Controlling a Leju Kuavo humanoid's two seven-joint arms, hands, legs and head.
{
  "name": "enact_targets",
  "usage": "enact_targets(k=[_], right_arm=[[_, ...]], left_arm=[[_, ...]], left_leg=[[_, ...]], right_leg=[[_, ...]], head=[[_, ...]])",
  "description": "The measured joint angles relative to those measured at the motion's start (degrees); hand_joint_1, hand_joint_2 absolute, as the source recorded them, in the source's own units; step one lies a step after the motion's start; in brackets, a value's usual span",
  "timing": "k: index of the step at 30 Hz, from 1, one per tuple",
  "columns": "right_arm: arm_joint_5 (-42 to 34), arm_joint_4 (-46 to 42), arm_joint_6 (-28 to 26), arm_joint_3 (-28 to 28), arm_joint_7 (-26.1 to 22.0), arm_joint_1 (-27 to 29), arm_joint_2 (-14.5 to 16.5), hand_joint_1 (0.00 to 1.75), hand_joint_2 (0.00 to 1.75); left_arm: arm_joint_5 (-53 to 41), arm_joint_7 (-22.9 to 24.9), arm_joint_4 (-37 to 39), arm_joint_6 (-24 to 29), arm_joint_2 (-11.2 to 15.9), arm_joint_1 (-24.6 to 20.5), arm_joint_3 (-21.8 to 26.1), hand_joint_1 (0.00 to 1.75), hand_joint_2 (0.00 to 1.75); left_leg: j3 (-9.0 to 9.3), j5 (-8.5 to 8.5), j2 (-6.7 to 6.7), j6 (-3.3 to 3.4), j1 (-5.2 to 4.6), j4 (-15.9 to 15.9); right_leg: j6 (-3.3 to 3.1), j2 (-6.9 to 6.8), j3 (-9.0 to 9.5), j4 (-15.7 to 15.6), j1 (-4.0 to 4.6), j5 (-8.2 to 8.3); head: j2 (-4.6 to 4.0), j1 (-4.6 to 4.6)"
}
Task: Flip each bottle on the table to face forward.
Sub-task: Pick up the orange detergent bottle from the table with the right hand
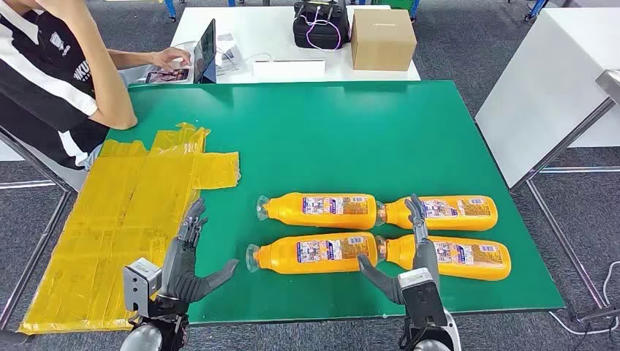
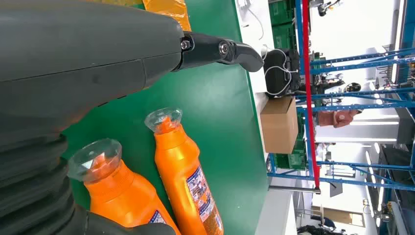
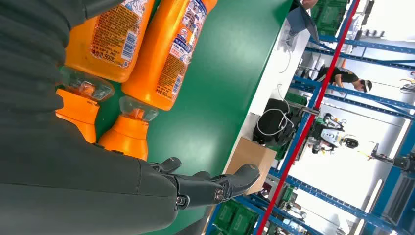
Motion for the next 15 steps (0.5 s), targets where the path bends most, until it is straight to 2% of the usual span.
enact_targets(k=[8, 9, 12, 13, 15], right_arm=[[0.0, 0.0, 0.0, 0.01, -0.01, 0.0, 0.0, 0.0, 1.75], [0.0, 0.0, 0.0, 0.01, -0.01, 0.0, 0.0, 0.18, 1.75], [0.0, 0.0, 0.01, 0.01, 0.0, 0.0, 0.0, 1.49, 1.75], [0.0, 0.0, 0.01, 0.01, 0.0, 0.0, 0.0, 1.75, 1.75], [0.0, 0.0, 0.01, 0.01, 0.0, 0.0, 0.0, 1.75, 1.75]], left_arm=[[0.0, 0.0, 0.0, 0.0, -0.01, 0.0, 0.01, 0.0, 1.75], [0.0, 0.0, 0.0, 0.0, -0.01, 0.0, 0.01, 0.39, 1.75], [0.0, 0.0, 0.0, 0.0, -0.01, 0.0, 0.0, 1.7, 1.75], [0.0, 0.0, 0.0, 0.0, -0.01, 0.0, 0.0, 1.75, 1.75], [0.0, 0.0, 0.0, 0.0, -0.01, 0.0, 0.0, 1.75, 1.75]], left_leg=[[0.0, 0.0, 0.0, 0.0, 0.0, 0.0], [0.0, 0.0, 0.0, 0.0, 0.0, 0.0], [0.0, 0.0, 0.0, 0.0, 0.0, 0.0], [0.0, 0.0, 0.0, 0.0, 0.0, 0.0], [0.0, 0.0, 0.0, 0.0, 0.0, 0.0]], right_leg=[[0.0, 0.0, 0.0, 0.0, 0.0, 0.0], [0.0, 0.0, 0.0, 0.0, 0.0, 0.0], [0.0, 0.0, 0.0, 0.0, 0.0, 0.0], [0.0, 0.0, 0.0, 0.0, 0.0, 0.0], [0.0, 0.0, 0.0, 0.0, 0.0, 0.0]], head=[[0.0, 0.0], [0.0, 0.0], [0.0, 0.0], [0.0, 0.0], [0.0, 0.0]])
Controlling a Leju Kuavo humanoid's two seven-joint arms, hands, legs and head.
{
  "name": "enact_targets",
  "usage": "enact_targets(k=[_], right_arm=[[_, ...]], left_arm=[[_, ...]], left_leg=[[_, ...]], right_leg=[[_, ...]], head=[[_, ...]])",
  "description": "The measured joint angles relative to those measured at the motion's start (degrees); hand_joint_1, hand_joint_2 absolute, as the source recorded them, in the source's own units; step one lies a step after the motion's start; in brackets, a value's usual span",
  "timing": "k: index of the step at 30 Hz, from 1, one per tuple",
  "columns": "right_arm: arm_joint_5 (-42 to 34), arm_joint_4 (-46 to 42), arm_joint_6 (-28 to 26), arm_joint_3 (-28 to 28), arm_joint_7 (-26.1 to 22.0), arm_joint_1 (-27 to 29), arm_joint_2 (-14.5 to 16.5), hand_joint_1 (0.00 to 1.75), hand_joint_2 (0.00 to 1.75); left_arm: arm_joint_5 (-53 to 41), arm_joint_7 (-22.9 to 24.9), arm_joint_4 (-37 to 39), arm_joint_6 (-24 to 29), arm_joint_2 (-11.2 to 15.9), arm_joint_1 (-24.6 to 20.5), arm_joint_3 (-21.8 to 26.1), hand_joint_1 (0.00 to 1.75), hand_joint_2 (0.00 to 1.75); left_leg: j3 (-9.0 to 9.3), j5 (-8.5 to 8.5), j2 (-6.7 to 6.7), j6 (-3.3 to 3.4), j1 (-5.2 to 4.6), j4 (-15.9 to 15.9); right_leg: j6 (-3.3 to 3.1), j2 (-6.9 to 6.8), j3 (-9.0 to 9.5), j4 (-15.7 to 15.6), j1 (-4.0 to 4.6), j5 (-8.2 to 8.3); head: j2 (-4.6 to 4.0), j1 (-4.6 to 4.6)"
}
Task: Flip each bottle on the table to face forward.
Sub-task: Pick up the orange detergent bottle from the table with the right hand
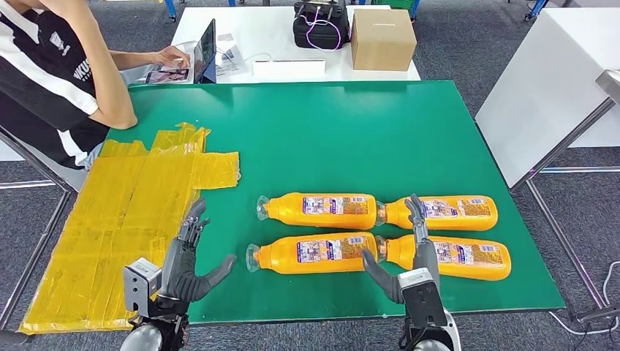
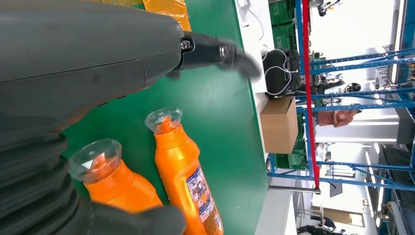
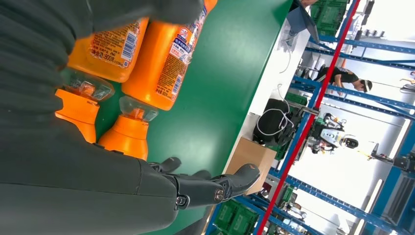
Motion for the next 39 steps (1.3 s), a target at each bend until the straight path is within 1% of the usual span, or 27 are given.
enact_targets(k=[7, 12, 18, 19, 21, 22, 23, 25, 26, 27, 39], right_arm=[[0.0, 0.0, 0.0, 0.0, 0.0, 0.0, 0.0, 1.74, 1.75], [0.0, 0.0, 0.0, 0.0, 0.0, 0.0, 0.0, 1.75, 1.75], [-0.12, -0.01, 0.2, 0.02, -0.38, 0.08, 0.04, 1.75, 1.75], [-0.29, -0.02, 0.52, 0.09, -0.98, 0.33, 0.16, 1.75, 1.75], [-0.37, -0.16, 0.74, 0.81, -2.93, 1.52, 0.75, 1.75, 1.75], [-0.13, -0.27, 0.33, 1.53, -3.67, 2.22, 1.05, 1.75, 1.75], [0.22, -0.42, -0.44, 2.41, -4.11, 2.74, 1.26, 1.55, 1.75], [0.74, -0.81, -2.01, 3.87, -4.15, 3.01, 1.31, 0.69, 1.75], [0.85, -1.06, -2.49, 4.29, -4.05, 2.96, 1.25, 0.25, 1.75], [0.95, -1.3, -2.77, 4.54, -3.93, 2.92, 1.17, 0.01, 1.75], [4.44, -3.59, -2.31, 5.01, -2.83, 2.23, 0.62, 0.0, 1.75]], left_arm=[[0.0, 0.0, 0.0, 0.0, 0.01, 0.0, 0.0, 1.69, 1.75], [0.01, 0.0, 0.0, 0.0, 0.01, 0.0, 0.0, 1.75, 1.75], [-0.46, -0.16, -0.09, 0.49, -0.04, 0.19, -0.01, 1.75, 1.75], [-1.29, -0.48, -0.48, 1.33, -0.18, 0.76, -0.07, 1.5, 1.75], [-3.93, -1.32, -2.58, 4.47, -0.77, 3.23, -0.67, 0.86, 1.75], [-5.04, -1.58, -3.97, 6.27, -1.05, 4.71, -1.33, 0.42, 1.75], [-5.7, -1.66, -5.23, 7.86, -1.23, 5.89, -2.17, 0.23, 1.75], [-5.9, -1.51, -6.97, 9.95, -1.26, 7.05, -3.73, 0.0, 1.75], [-5.8, -1.43, -7.57, 10.48, -1.22, 7.25, -4.24, 0.0, 1.75], [-5.66, -1.38, -8.06, 10.79, -1.19, 7.36, -4.61, 0.0, 1.75], [-4.96, -1.7, -10.1, 10.16, -1.04, 7.4, -5.35, 0.0, 1.75]], left_leg=[[0.0, 0.0, 0.0, 0.0, 0.0, 0.0], [0.0, 0.0, 0.0, 0.0, 0.0, 0.0], [0.0, 0.0, 0.0, 0.0, 0.0, 0.0], [0.0, -0.01, 0.01, 0.0, 0.0, 0.0], [0.0, -0.04, 0.04, -0.02, 0.0, 0.0], [-0.03, -0.05, 0.04, -0.02, 0.0, 0.0], [-0.07, -0.05, 0.02, -0.02, 0.0, 0.0], [-0.12, -0.05, -0.02, -0.03, 0.0, 0.0], [-0.11, -0.05, -0.02, -0.03, 0.0, 0.0], [-0.1, -0.05, -0.02, -0.03, 0.0, -0.01], [-0.02, 0.04, -0.01, -0.01, 0.0, -0.01]], right_leg=[[0.0, 0.0, 0.0, 0.0, 0.0, 0.0], [0.0, 0.0, 0.0, 0.0, 0.0, 0.0], [0.0, 0.0, 0.02, 0.0, 0.0, 0.0], [0.0, 0.0, 0.02, 0.0, 0.0, 0.0], [0.0, 0.02, -0.01, 0.0, 0.0, -0.01], [0.0, 0.02, -0.05, 0.0, 0.0, -0.01], [0.0, 0.02, -0.1, 0.0, 0.0, -0.02], [0.0, 0.01, -0.13, -0.01, 0.0, -0.04], [0.0, 0.0, -0.12, -0.01, 0.0, -0.05], [-0.01, 0.01, -0.11, -0.01, 0.0, -0.05], [-0.02, 0.01, -0.01, 0.0, 0.0, 0.0]], head=[[0.0, 0.0], [0.0, 0.0], [0.0, 0.01], [0.0, 0.01], [0.0, -0.01], [0.0, -0.02], [0.0, -0.02], [0.0, -0.01], [0.0, -0.01], [0.0, 0.0], [0.0, 0.0]])
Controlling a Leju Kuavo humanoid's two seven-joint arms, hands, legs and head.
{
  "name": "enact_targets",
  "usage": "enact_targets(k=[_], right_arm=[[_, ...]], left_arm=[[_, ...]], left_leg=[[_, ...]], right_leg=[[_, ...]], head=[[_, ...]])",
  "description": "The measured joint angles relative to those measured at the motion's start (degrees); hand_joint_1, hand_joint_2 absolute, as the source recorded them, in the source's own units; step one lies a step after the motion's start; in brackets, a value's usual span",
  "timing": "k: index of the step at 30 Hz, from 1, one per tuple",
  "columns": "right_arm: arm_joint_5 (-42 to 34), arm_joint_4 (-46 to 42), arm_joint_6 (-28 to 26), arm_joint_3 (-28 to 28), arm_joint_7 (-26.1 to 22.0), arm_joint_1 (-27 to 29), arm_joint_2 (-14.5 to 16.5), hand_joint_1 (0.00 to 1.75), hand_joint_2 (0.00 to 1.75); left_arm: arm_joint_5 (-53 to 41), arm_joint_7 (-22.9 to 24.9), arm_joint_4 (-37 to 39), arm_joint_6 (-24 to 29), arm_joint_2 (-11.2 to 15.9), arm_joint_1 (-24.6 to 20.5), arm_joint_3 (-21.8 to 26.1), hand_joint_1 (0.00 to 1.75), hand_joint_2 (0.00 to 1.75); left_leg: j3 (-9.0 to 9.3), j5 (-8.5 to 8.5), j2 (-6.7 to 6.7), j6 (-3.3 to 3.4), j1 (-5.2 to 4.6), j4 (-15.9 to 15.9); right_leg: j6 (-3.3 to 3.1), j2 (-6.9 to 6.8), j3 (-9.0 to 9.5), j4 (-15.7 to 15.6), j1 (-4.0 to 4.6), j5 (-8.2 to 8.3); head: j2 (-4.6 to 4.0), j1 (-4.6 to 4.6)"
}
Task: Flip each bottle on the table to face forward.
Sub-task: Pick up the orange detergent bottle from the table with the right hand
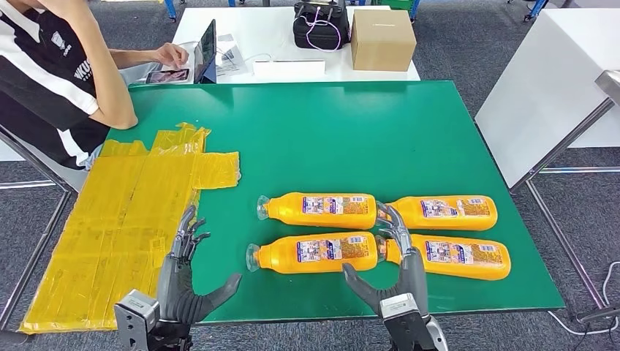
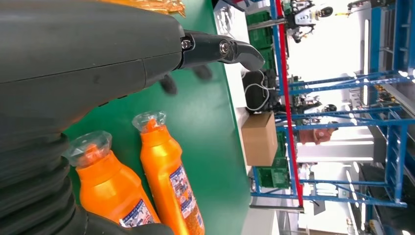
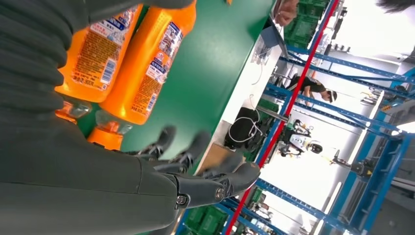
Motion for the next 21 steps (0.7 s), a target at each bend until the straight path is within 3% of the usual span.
enact_targets(k=[5, 21], right_arm=[[2.92, -0.26, 0.02, 0.0, 1.33, -0.67, -0.32, 0.0, 1.75], [29.11, 2.59, 0.31, 1.43, 14.62, -13.15, -3.34, 0.0, 1.75]], left_arm=[[0.04, -0.01, -0.04, -0.52, 0.0, -0.09, 0.01, 0.0, 1.75], [0.99, 0.91, -0.03, -5.78, -0.11, -3.12, 0.04, 0.0, 1.75]], left_leg=[[0.0, -0.01, 0.01, 0.0, 0.0, 0.0], [0.02, 0.06, 0.03, 0.05, 0.0, 0.0]], right_leg=[[0.0, 0.0, -0.01, 0.0, 0.0, 0.0], [0.02, 0.0, 0.04, 0.01, 0.0, 0.05]], head=[[0.0, -0.01], [0.0, -0.01]])
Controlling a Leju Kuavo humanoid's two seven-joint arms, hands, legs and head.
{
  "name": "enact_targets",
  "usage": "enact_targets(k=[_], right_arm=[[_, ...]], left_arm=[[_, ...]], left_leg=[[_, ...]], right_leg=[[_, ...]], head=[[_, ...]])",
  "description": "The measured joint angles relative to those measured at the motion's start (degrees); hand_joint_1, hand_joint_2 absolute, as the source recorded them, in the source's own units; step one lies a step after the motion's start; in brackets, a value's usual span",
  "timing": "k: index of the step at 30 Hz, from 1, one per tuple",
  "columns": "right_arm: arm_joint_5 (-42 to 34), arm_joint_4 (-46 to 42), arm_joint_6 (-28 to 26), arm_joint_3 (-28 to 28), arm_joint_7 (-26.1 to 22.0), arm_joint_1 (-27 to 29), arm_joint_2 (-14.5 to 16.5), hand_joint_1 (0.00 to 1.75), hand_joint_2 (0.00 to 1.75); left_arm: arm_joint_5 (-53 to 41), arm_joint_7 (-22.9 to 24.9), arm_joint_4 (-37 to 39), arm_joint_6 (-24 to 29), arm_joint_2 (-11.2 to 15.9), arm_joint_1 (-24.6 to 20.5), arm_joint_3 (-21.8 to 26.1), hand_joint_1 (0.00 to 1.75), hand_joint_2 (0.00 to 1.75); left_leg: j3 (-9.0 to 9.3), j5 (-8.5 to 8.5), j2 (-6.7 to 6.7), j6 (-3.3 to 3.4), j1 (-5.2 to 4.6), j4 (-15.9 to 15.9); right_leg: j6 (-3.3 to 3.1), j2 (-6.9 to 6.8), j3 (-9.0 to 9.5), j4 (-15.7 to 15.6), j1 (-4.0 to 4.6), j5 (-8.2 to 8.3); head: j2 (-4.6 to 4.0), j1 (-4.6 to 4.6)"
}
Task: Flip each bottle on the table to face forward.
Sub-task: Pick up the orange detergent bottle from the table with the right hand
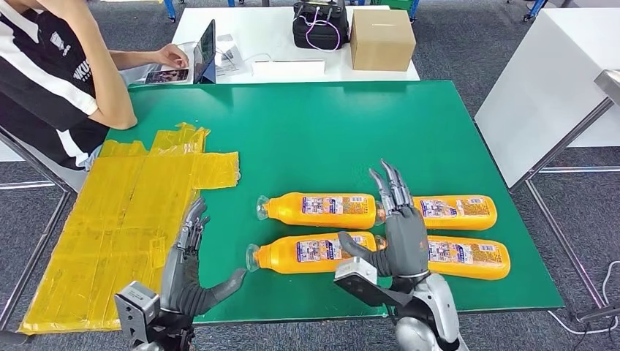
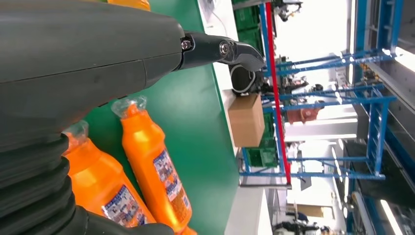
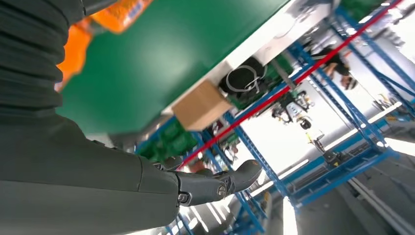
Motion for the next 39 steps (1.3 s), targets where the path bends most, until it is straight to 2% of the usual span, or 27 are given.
enact_targets(k=[5, 15, 29, 39], right_arm=[[5.95, 6.18, 1.05, 1.97, 3.89, -6.4, -0.55, 0.0, 1.75], [7.64, 19.12, 6.58, 4.93, 7.07, -15.5, -1.38, 0.0, 1.75], [7.41, 29.91, 10.03, 8.4, 5.09, -20.76, -1.29, 0.0, 1.75], [7.35, 32.9, 10.04, 9.49, 4.81, -21.82, -1.14, 0.0, 1.75]], left_arm=[[0.15, 0.63, 0.25, -1.73, -0.4, -1.44, 0.0, 0.0, 1.75], [1.09, 0.97, 1.63, -3.6, -0.67, -3.65, 0.0, 0.0, 1.75], [1.91, 1.15, 3.61, -4.54, -0.69, -5.48, -0.09, 0.0, 1.75], [1.94, 1.14, 4.49, -4.57, -0.69, -5.93, -0.13, 0.0, 1.75]], left_leg=[[0.01, 0.04, -0.01, -0.01, 0.0, 0.0], [0.0, 0.05, -0.03, -0.02, 0.0, 0.01], [-0.01, 0.05, -0.03, -0.02, 0.0, 0.01], [-0.03, 0.04, -0.03, -0.02, 0.0, 0.01]], right_leg=[[0.0, 0.0, 0.01, 0.01, 0.0, 0.02], [0.01, -0.01, 0.0, 0.01, 0.0, 0.02], [0.01, -0.01, -0.01, 0.01, 0.0, 0.02], [0.01, -0.01, -0.02, 0.01, 0.0, 0.02]], head=[[0.0, -0.01], [0.0, 0.0], [0.0, 0.0], [0.0, 0.01]])
